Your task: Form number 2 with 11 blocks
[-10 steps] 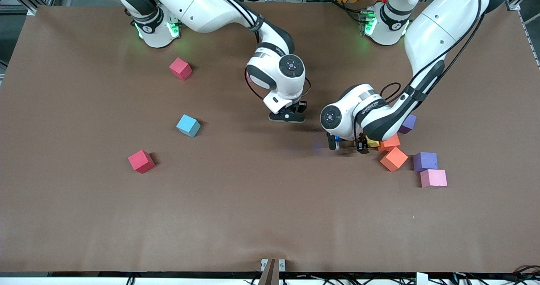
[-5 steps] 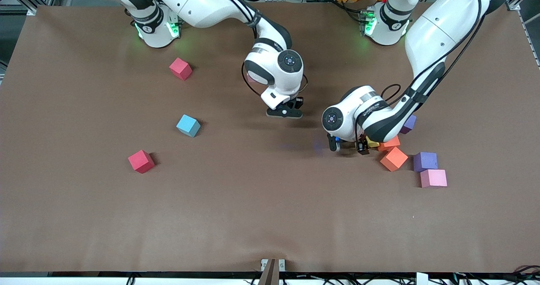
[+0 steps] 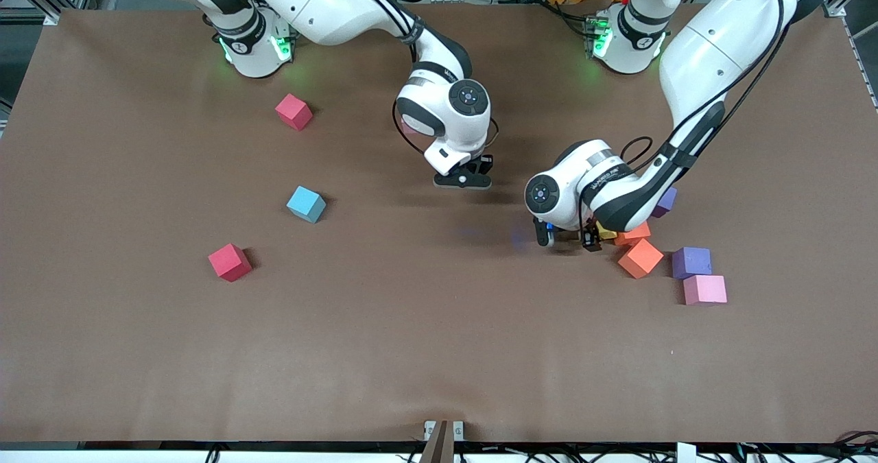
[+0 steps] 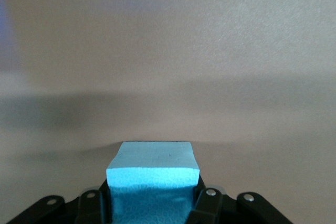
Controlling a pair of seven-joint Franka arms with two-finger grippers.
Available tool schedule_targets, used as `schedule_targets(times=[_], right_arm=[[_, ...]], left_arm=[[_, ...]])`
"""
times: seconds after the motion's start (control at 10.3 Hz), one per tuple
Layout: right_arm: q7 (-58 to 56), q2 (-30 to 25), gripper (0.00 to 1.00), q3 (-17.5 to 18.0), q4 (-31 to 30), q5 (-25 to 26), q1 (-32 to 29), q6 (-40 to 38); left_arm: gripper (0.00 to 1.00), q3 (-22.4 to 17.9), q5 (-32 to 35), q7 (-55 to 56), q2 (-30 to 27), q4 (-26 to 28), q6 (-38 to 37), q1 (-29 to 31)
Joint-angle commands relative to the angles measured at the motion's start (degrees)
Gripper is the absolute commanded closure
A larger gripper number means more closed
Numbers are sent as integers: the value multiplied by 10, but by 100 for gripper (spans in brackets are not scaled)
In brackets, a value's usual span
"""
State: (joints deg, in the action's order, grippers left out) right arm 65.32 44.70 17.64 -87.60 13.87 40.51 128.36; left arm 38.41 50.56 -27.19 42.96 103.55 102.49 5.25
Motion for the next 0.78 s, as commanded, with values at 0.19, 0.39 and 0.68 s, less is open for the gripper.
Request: schedule_targets(times=[0.19,0.39,0.68], right_arm=[[13,-37,100,4,-50,14,3,17],[14,-37,100,4,-61,14,3,32],[18,-37,100,4,-63,14,8,34]], left_arm=[[21,4,19,2,-2,6,3,6],[61,4,19,2,-2,4,3,6],[76,4,18,1,-2,-3,3,6]])
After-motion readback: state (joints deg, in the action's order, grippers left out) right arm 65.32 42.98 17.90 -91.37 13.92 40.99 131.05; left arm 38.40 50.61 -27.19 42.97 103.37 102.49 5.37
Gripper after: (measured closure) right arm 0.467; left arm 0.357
